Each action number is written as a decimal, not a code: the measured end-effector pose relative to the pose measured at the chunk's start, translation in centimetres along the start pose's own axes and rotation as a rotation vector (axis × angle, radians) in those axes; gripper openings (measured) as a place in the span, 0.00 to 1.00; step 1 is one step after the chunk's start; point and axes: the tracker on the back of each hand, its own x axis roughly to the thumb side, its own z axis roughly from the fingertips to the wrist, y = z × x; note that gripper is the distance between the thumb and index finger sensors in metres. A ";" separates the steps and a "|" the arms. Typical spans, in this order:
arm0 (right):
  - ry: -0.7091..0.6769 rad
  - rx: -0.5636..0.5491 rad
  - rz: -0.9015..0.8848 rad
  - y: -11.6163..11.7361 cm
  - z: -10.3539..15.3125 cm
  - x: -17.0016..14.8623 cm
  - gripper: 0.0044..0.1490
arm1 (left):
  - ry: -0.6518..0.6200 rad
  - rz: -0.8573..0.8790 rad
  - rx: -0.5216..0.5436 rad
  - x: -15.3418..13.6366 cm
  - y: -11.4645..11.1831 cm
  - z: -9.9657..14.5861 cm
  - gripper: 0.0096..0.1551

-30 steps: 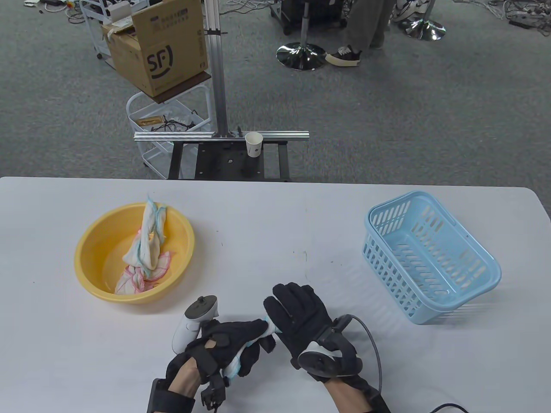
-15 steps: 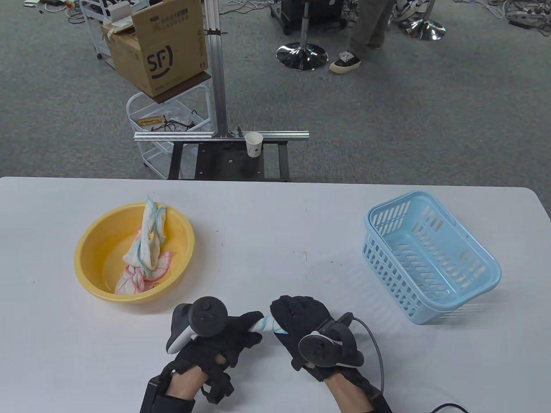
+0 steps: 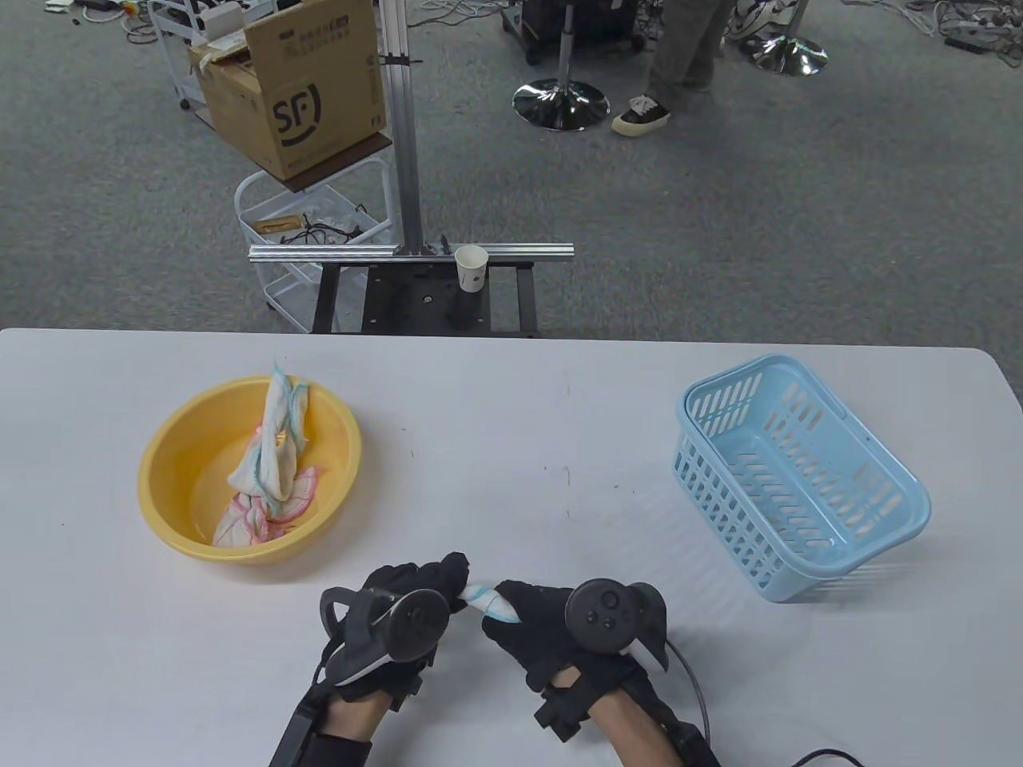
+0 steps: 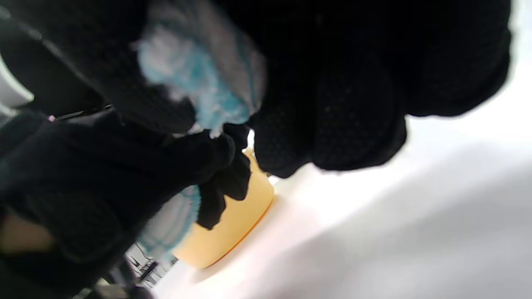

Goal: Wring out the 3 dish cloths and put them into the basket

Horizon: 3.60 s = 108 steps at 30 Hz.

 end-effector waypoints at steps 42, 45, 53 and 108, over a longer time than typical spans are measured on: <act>0.192 0.073 -0.595 -1.4 -0.1 -4.1 0.40 | -0.057 0.171 0.004 -0.5 0.8 0.8 0.41; 0.128 -0.017 -0.468 -3.0 0.0 -3.2 0.40 | -0.040 0.183 0.006 -0.8 0.8 0.9 0.42; 0.026 -0.278 -0.272 -8.5 0.8 -0.4 0.39 | 0.036 0.254 0.025 -2.4 0.9 1.0 0.44; 0.071 -0.337 0.551 -4.4 -0.5 -0.5 0.53 | 0.226 0.256 -0.061 -5.0 0.1 1.1 0.51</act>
